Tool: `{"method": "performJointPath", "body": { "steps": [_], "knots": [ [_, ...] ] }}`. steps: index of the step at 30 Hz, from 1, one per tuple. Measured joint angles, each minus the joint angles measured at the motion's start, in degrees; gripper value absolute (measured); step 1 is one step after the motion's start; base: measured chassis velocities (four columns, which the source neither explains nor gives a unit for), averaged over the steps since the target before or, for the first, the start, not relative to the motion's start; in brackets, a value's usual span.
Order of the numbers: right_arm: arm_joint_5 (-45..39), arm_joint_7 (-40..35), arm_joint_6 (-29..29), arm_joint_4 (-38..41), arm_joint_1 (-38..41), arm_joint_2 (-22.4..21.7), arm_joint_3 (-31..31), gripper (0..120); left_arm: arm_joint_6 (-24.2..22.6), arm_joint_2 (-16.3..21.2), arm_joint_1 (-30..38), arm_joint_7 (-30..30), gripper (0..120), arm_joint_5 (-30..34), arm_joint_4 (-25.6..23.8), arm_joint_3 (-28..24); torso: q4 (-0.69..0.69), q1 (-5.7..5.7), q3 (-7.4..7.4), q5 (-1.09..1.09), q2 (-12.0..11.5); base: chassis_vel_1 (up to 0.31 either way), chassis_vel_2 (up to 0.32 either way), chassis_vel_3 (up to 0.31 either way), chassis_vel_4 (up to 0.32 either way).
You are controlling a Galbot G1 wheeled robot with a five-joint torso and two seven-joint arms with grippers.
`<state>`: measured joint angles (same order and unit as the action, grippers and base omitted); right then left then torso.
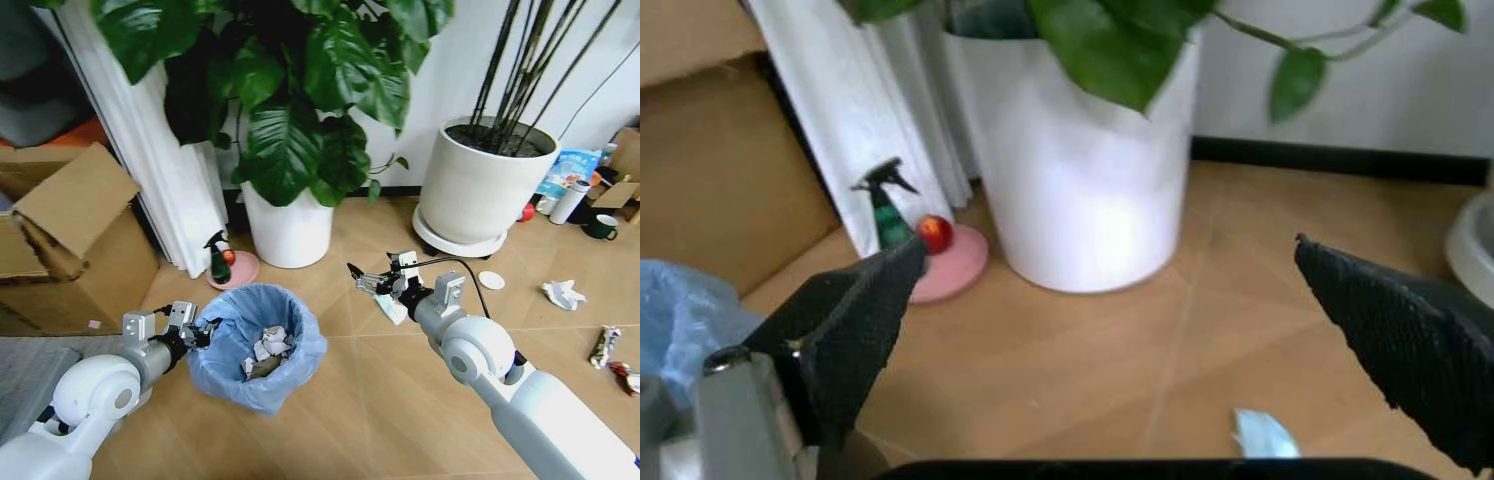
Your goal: Pick up the trash bin and place the garbage on the floor into it.
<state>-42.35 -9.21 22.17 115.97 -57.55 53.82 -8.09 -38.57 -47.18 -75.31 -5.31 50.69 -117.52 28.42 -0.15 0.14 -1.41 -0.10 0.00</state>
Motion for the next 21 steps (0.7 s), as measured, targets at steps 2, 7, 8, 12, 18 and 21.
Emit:
{"method": "performJointPath", "body": {
  "steps": [2, 7, 8, 12, 18, 21],
  "knots": [
    [0.0, 0.0, -0.1, 0.0, 0.0, 0.0, 0.0, 100, 0.0, 0.0, 0.0, 0.1, 1, 0.0, 0.0, 0.0, -0.01, -0.01, 0.01, -0.02, 0.0, -0.251, -0.234, 0.223, 0.249],
    [0.9, 0.1, -1.2, -0.7, 0.1, 0.2, 0.5, 100, 0.0, 0.0, -0.2, 0.2, 1, 0.0, -0.1, -0.1, 0.02, -0.01, 0.01, -0.02, 0.0, -0.216, -0.225, 0.222, 0.232],
    [1.3, 0.1, -1.5, -1.0, 0.1, 0.3, 0.6, 100, 0.0, 0.0, -0.2, 0.2, 1, 0.0, -0.1, -0.1, 0.02, 0.0, 0.0, -0.01, 0.0, -0.203, -0.219, 0.236, 0.237],
    [1.9, 0.2, -1.9, -1.6, 0.0, 0.6, 0.8, 100, 0.0, 0.0, -0.5, 0.3, 1, 0.0, -0.4, -0.1, -0.03, 0.0, 0.0, 0.04, 0.0, -0.187, -0.174, 0.185, 0.175],
    [1.9, 0.3, -2.5, -2.0, 0.0, 0.9, 1.1, 100, 0.1, 0.0, -0.8, 0.3, 1, 0.0, -0.6, -0.1, 0.02, -0.01, 0.01, -0.01, 0.0, -0.029, -0.024, 0.055, -0.015],
    [1.9, 0.3, -2.6, -2.1, -0.1, 1.0, 1.1, 100, 0.1, -0.1, -1.0, 0.4, 1, -0.2, -0.6, -0.1, 0.03, -0.02, 0.01, -0.04, 0.0, -0.003, 0.133, 0.029, -0.114]
  ]
}}
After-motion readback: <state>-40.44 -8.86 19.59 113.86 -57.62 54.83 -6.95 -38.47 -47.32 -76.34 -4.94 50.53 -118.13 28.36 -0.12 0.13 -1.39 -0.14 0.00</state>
